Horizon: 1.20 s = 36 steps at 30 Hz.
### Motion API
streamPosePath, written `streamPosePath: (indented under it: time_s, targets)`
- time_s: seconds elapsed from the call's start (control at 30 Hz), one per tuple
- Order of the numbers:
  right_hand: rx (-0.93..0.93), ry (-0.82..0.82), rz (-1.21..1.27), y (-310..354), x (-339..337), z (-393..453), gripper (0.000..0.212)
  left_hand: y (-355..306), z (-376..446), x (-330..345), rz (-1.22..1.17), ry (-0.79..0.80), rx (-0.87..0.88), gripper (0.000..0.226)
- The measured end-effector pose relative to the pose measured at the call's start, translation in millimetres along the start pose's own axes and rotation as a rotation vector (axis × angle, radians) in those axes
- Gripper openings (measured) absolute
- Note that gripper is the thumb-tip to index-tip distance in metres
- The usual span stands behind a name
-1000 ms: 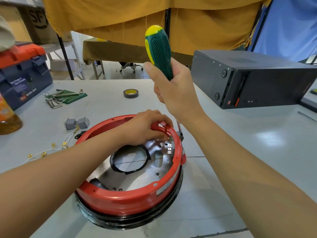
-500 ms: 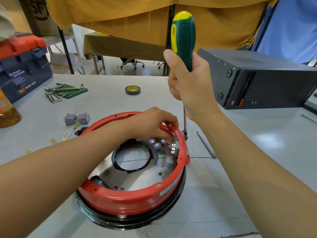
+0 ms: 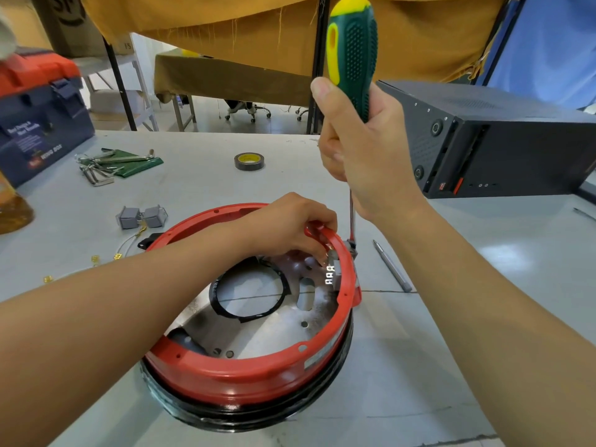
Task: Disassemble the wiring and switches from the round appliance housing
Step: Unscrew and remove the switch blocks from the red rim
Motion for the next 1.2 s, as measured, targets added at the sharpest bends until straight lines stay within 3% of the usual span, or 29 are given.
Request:
streamPosePath:
  time_s: [0.2,0.37,0.5,0.63,1.07,1.2]
  targets:
    - [-0.002,0.008,0.019,3,0,-1,0.027,0,3,1,0.022,-0.003,0.002,0.02]
    - [-0.005,0.018,0.004,4,1,-2,0.025,-2,0,1,0.007,0.018,-0.018,0.031]
    - [-0.005,0.014,0.004,5,1,-3,0.026,-3,-5,-4,-0.029,0.061,-0.06,0.024]
    - [-0.001,-0.004,0.01,5,-1,-3,0.026,-7,-11,-6,0.03,0.127,-0.029,0.042]
    - [0.009,-0.019,-0.012,5,-2,-3,0.029,-14,-8,-5,0.065,0.03,0.045,0.023]
    - [-0.001,-0.03,-0.014,5,-3,-3,0.027,-14,-10,-3,0.078,0.004,0.07,0.028]
Point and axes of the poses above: each hand's wrist, its own z-axis towards the middle knuckle, its own x-axis out of the palm, y = z × x, the point moved 4 cm from there along z, towards the middle knuckle, and after that the axes turned 1 degree about y, right-handed, at the moved point
